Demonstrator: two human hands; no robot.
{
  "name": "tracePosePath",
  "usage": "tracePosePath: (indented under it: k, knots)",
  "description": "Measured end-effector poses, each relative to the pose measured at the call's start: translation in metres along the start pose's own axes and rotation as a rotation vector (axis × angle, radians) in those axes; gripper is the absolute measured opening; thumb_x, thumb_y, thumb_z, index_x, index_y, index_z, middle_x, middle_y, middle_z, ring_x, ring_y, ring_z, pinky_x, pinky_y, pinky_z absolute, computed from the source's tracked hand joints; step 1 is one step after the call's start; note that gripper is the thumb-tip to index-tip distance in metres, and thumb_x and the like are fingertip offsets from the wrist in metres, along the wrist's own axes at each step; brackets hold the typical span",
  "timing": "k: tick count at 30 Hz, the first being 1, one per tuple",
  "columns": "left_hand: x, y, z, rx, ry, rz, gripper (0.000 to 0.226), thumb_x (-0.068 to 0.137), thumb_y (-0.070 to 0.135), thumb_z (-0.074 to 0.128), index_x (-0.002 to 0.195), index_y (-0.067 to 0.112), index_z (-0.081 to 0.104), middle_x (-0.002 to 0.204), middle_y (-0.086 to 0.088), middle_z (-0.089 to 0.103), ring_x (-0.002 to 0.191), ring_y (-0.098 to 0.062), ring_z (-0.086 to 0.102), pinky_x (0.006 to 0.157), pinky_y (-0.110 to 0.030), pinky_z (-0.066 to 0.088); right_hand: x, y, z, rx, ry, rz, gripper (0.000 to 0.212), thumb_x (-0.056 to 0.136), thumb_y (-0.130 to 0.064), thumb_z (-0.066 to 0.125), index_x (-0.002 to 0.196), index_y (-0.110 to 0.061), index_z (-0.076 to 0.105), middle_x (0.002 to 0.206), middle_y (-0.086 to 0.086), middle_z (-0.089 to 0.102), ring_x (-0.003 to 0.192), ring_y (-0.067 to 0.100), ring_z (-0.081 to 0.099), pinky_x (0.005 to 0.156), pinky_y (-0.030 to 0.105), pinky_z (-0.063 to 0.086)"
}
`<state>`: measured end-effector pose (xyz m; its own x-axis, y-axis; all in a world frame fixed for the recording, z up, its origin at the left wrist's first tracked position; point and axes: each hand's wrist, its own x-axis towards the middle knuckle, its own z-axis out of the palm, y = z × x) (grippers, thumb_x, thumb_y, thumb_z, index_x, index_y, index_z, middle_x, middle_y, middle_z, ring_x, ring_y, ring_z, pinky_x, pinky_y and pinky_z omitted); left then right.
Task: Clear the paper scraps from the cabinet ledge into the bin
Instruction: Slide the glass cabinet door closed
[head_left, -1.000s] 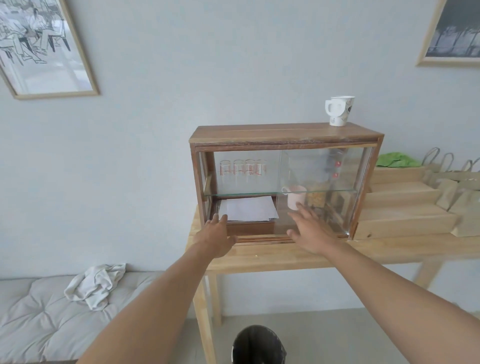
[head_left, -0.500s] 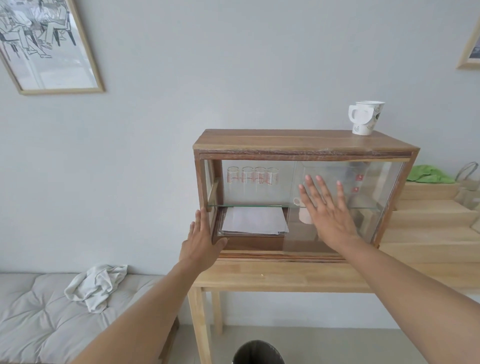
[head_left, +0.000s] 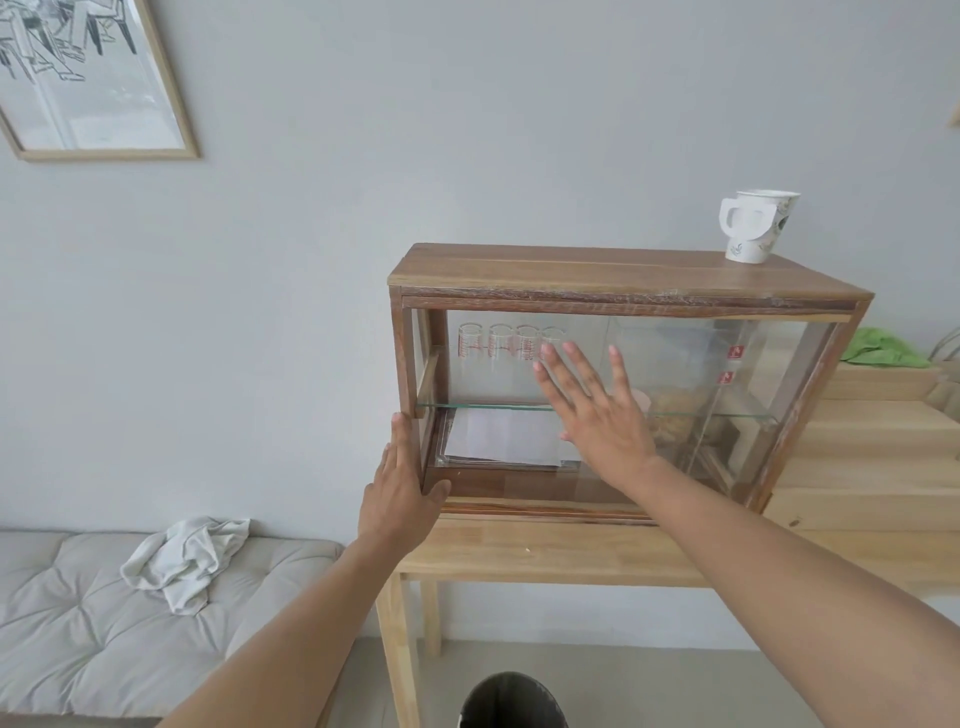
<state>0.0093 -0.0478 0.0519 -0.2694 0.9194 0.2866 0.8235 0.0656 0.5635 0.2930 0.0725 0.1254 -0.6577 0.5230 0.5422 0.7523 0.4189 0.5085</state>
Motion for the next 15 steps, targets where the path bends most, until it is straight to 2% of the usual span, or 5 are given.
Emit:
tracePosePath:
  k: [6,11,15]
  knots:
    - [0.0,-0.003,-0.003,0.021,-0.002,0.014,0.118,0.094,0.039,0.071,0.158,0.038,-0.029,0.176,0.008,0.006,0.158,-0.028,0.027,0.115,-0.053,0.043,0.043,-0.051,-0.006,0.001,-0.013,-0.041,0.13,0.086,-0.038,0.086,0.17,-0.012,-0.011,0.18,0.009,-0.016,0.166,0.032,-0.012,0.128,0.072,-0.004]
    - [-0.001,-0.004,-0.003,0.004,0.023,0.038,0.117,0.093,0.036,0.072,0.158,0.04,-0.026,0.176,0.01,0.006,0.156,-0.027,0.03,0.112,-0.052,0.046,0.063,-0.078,-0.009,-0.002,-0.01,-0.042,0.128,0.088,-0.028,0.086,0.17,-0.011,-0.012,0.179,0.009,-0.018,0.166,0.032,-0.015,0.128,0.072,0.003]
    - [0.0,-0.004,-0.002,-0.026,0.049,0.033,0.115,0.092,0.033,0.071,0.159,0.042,-0.022,0.176,0.008,0.013,0.15,-0.029,0.04,0.108,-0.051,0.048,0.074,-0.088,-0.012,-0.033,-0.022,-0.062,0.129,0.09,-0.031,0.085,0.169,-0.011,-0.015,0.179,0.01,-0.021,0.166,0.033,-0.015,0.129,0.072,0.004]
